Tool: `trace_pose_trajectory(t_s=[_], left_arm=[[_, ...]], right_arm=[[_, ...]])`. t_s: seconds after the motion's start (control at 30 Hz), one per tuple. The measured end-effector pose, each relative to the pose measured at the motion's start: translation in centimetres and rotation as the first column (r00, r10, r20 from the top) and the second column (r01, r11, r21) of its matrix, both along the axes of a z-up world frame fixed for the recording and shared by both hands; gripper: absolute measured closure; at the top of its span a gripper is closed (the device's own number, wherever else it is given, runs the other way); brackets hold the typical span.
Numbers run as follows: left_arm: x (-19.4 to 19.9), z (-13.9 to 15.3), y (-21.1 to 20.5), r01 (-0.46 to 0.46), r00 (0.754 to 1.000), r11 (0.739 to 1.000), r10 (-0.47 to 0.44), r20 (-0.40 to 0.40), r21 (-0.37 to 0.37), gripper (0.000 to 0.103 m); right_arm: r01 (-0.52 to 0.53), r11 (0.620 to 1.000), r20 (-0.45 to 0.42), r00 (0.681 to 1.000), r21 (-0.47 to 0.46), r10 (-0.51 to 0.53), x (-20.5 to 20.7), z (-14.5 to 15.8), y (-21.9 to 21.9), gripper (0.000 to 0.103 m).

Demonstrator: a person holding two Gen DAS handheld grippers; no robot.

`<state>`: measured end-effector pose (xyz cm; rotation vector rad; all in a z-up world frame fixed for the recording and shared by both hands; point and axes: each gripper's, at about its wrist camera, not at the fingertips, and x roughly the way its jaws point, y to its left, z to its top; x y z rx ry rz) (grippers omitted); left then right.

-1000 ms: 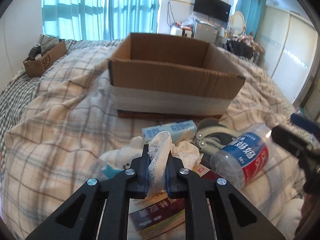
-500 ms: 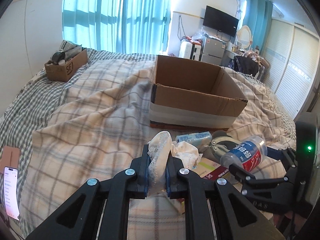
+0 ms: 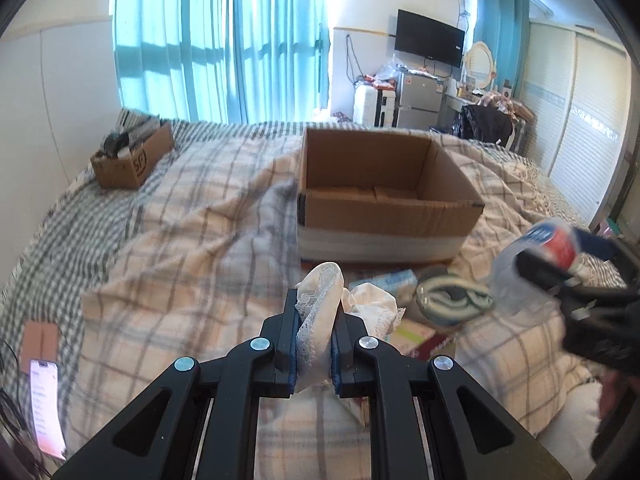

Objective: Organize objects
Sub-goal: 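Carry cloth and bottle over the box and release both grippers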

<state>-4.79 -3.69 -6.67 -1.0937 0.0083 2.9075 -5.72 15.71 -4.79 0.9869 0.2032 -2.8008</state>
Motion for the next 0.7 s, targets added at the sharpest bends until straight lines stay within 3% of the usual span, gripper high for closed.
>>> trace_pose_trajectory(t_s=[0.37,0.7], left_arm=[[-7.0,4.7,2.2,0.087,0.991,0.995,-0.092,-0.102,-0.051,0.091],[-16.4,5.2,3.5,0.128,0.985,0.991,-0.132,-0.111,-0.041,0.091]], right_arm=[[-0.040,0.999,-0.092,0.995,-0.026,0.037,-4.7,6.3,1.3,0.013],[-0.068,0.997,-0.117,0.991,-0.048,0.062,-13.6,7.6,0.5,0.013]])
